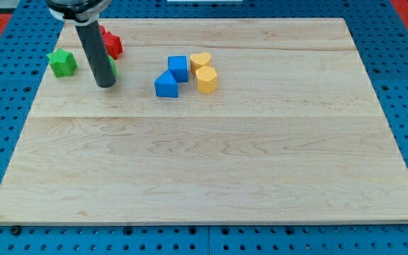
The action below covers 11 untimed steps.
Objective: Move green star into green circle
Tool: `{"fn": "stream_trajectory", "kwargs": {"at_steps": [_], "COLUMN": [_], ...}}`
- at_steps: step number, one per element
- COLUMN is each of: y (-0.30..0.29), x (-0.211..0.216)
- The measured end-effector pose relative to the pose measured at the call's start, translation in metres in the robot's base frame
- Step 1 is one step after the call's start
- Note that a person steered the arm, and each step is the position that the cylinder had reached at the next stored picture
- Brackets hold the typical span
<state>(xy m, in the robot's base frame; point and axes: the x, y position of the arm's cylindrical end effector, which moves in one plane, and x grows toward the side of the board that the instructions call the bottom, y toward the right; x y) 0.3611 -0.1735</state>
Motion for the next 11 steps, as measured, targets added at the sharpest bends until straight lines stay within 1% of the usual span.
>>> {"fn": "stream_trajectory", "kwargs": {"at_steps": [1, 2, 3, 4, 5, 6, 7, 8, 9, 11], "y": [0.000, -0.046, -0.117, -0.129, -0.115, -0.115, -0.091, -0.085, -0.059, -0.059], "x": [-0.025, 0.016, 0.051, 0.037, 0.000, -0.026, -0.026, -0.051, -0.063, -0.030]}}
